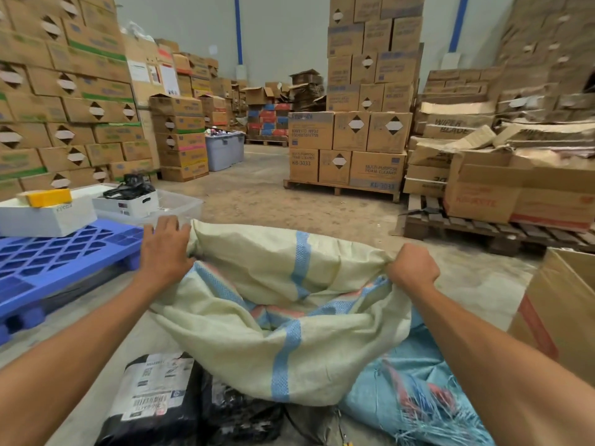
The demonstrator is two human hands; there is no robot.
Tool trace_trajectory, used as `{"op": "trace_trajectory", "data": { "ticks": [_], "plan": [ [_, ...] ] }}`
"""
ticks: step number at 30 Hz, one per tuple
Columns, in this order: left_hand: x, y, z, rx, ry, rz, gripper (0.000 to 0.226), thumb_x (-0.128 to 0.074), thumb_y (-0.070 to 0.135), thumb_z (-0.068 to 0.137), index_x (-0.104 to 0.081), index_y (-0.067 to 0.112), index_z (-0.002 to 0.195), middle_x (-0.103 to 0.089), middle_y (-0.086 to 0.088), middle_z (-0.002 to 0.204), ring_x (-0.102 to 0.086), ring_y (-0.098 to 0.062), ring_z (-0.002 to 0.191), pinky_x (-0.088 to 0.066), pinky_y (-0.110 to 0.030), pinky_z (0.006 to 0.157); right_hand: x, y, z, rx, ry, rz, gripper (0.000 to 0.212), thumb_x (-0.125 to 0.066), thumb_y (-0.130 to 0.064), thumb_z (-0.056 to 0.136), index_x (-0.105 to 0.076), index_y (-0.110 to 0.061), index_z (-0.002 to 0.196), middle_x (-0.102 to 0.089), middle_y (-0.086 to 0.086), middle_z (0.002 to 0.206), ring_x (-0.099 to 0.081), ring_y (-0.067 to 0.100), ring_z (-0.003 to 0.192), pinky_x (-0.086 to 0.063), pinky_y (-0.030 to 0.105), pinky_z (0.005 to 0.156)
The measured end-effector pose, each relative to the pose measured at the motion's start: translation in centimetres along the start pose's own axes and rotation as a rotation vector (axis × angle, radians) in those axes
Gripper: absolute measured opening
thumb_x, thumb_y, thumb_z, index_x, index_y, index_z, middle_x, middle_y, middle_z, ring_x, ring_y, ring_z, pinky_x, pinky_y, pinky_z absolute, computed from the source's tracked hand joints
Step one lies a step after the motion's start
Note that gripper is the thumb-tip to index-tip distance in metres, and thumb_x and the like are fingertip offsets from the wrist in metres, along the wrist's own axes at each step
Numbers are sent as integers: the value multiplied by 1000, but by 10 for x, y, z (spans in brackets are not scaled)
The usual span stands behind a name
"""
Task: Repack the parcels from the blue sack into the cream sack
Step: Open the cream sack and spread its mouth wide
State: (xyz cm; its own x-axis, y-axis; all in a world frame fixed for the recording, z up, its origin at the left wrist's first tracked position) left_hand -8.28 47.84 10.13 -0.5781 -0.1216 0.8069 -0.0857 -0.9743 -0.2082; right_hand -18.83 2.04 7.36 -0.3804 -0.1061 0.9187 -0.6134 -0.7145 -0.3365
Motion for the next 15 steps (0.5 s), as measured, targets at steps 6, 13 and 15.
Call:
{"op": "trace_trajectory", "data": {
  "ticks": [6,13,15],
  "plan": [
    [5,31,0,6,21,-112,73,-62,3,74,-37,16,141,-64,-17,77,-63,-38,68,-35,-37,51,-45,10,-19,-95,-410,40,20,-60,-26,91,-69,-9,97,-64,8,121,-60,27,104,-49,37,84],
    [-35,53,-7,70,-302,-166,23,-53,6,85,-62,1,104,-65,-23,110,-62,-39,103,-52,-43,83,-107,-8,-110,-49,-1073,460,107,-77,-57,77,-24,-5,154,-29,11,158,-31,33,145,-35,39,107],
    [-43,58,-12,106,-525,-261,24,-48,7,90,-65,-3,104,-68,-24,106,-64,-37,102,-51,-36,80,-141,1,-106,-117,-1003,485,121,-91,-48,61,-26,-1,153,-36,16,154,-38,31,141,-40,32,94]
  ]
}}
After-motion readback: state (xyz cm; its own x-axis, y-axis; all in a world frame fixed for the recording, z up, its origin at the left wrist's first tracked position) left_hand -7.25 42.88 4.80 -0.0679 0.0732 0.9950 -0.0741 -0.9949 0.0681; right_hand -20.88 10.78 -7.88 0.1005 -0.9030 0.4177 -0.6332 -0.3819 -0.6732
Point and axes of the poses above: each hand's wrist, its own z-axis towards the middle knuckle, its own x-axis out of the back of the hand, y = z × x, the point moved 6 cm from there along z, towards the middle knuckle
